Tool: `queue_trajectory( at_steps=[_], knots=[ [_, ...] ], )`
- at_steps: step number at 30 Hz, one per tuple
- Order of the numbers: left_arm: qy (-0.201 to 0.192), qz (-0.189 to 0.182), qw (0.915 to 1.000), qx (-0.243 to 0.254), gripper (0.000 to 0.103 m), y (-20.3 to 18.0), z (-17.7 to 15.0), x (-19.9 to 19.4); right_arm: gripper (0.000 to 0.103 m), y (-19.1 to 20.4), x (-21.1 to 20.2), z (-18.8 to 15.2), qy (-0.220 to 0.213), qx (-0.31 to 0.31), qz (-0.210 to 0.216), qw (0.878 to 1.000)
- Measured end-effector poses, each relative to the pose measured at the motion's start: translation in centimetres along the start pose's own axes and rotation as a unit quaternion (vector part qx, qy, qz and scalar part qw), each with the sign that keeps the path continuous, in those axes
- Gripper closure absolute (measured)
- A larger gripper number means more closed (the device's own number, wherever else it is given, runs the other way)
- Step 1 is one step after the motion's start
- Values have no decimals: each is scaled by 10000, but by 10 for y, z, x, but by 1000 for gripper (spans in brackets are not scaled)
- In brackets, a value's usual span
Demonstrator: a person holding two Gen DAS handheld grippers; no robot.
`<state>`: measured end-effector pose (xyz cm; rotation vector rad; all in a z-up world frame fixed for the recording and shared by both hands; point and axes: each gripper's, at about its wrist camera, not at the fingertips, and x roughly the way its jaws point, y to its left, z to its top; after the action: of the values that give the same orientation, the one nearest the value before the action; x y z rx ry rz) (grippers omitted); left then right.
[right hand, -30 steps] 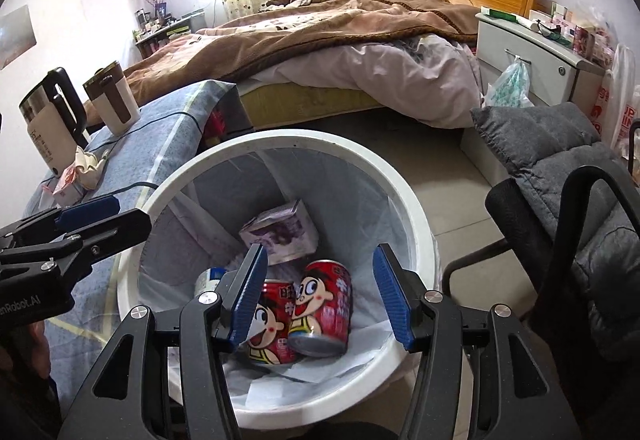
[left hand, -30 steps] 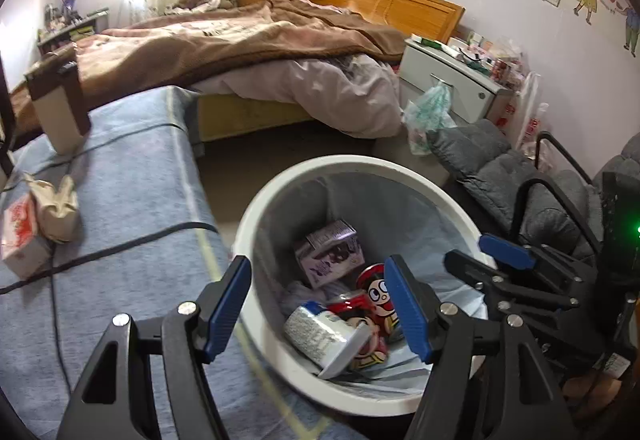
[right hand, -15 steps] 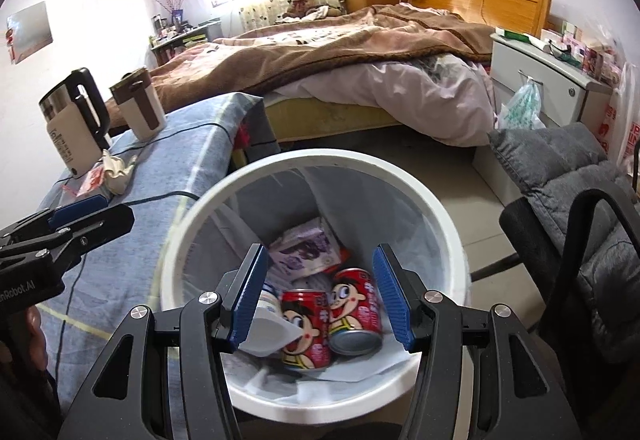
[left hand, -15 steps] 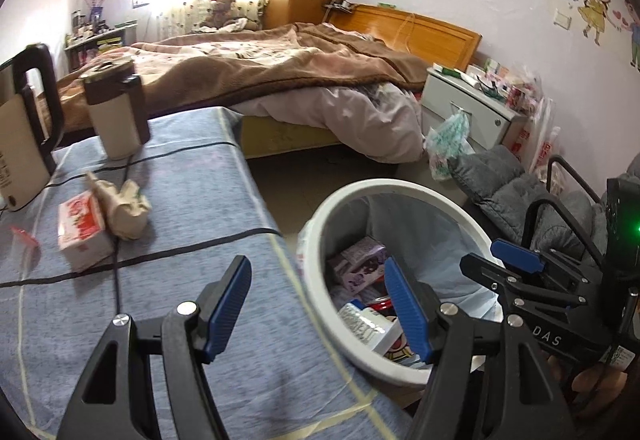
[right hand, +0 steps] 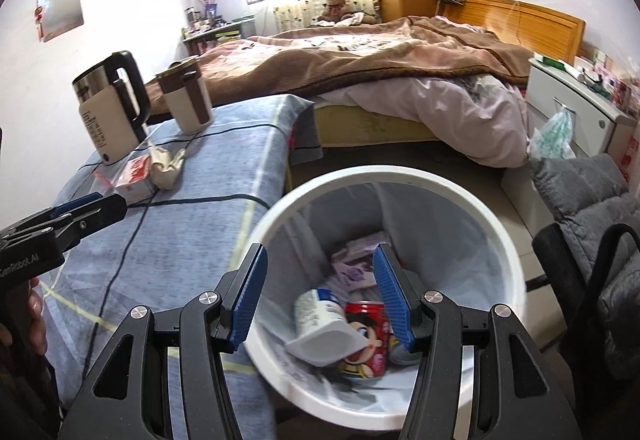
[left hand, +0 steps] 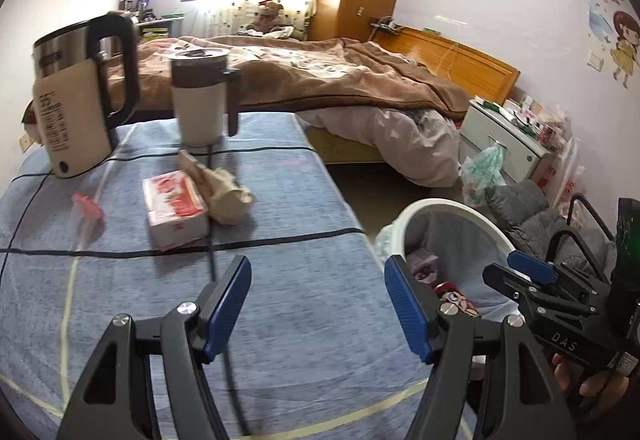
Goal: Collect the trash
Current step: 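Move both open tools back over the table, then move the left tool to the pink strawberry carton while the right tool approaches the white tissue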
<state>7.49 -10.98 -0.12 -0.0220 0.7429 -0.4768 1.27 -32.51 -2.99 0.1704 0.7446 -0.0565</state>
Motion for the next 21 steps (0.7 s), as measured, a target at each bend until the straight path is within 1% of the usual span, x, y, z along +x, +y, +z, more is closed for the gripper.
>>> queue_trajectory(
  at_steps=[5,12,16,21],
  knots=[
    [-55,139,9998,-152,32,24,0,-7,47,22,5,5,12,-171,127,9998],
    [-115,428,9984,-352,32,60,2,-13,47,54,21,17,40,-409,374,9985],
    [-48,553,9969,-563,32,83,7,-7,47,69,36,25,118,-451,557,9974],
    [60,678,9958,-613,30,99,17,7,47,83,53,44,110,-513,739,9959]
  ],
)
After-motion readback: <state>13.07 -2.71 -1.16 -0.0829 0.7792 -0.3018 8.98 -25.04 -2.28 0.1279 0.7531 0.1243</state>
